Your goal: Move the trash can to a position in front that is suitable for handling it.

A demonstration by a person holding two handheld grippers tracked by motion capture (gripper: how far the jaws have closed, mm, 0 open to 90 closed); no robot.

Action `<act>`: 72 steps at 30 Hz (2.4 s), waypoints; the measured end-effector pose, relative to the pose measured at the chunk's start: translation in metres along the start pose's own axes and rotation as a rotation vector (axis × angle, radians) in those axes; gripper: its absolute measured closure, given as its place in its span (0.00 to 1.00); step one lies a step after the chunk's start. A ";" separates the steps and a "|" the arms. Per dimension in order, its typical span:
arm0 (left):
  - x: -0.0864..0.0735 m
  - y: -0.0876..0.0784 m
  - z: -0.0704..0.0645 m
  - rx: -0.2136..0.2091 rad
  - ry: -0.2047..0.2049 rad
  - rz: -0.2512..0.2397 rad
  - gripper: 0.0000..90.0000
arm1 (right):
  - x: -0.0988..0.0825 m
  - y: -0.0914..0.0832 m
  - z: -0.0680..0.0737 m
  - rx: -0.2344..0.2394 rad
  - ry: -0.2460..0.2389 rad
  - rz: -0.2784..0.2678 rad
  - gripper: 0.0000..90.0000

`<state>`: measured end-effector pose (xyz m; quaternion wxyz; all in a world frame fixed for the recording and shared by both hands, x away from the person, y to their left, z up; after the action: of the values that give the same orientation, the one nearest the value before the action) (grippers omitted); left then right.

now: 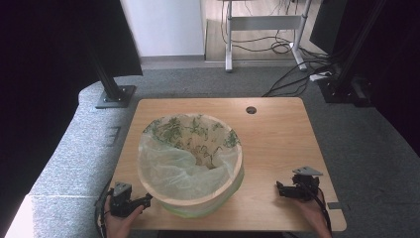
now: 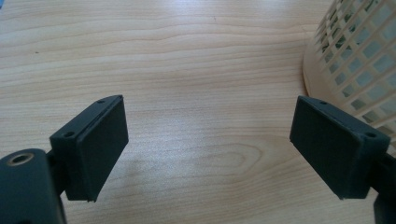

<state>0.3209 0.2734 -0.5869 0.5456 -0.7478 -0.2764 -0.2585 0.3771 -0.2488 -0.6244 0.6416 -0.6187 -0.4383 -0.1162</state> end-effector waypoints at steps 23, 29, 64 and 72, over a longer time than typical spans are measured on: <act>0.000 -0.022 -0.057 -0.005 -0.012 -0.043 0.07 | -0.013 -0.030 -0.005 -0.091 0.041 -0.053 0.03; 0.002 -0.018 -0.065 0.040 -0.058 -0.032 0.07 | -0.014 -0.030 -0.007 -0.093 0.048 -0.051 0.03; 0.026 0.026 -0.098 -0.053 0.024 -0.002 0.04 | -0.013 -0.031 -0.002 -0.079 0.045 -0.064 0.05; 0.029 0.016 -0.086 -0.129 0.044 -0.020 0.06 | -0.010 -0.034 0.001 -0.059 0.024 -0.093 0.05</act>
<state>0.3454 0.1907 -0.5548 0.4997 -0.7726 -0.2546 -0.2977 0.3477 -0.2587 -0.6081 0.6221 -0.6149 -0.4553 -0.1662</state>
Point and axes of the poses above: each handheld gripper's, and its own axes: y roughly forward along the jaws, x roughly out of its top, z roughly to its left, the point moved 10 cm from there along y, roughly forward along the jaws, and after that the axes turned 12 degrees about -y, right-handed, at the moved point
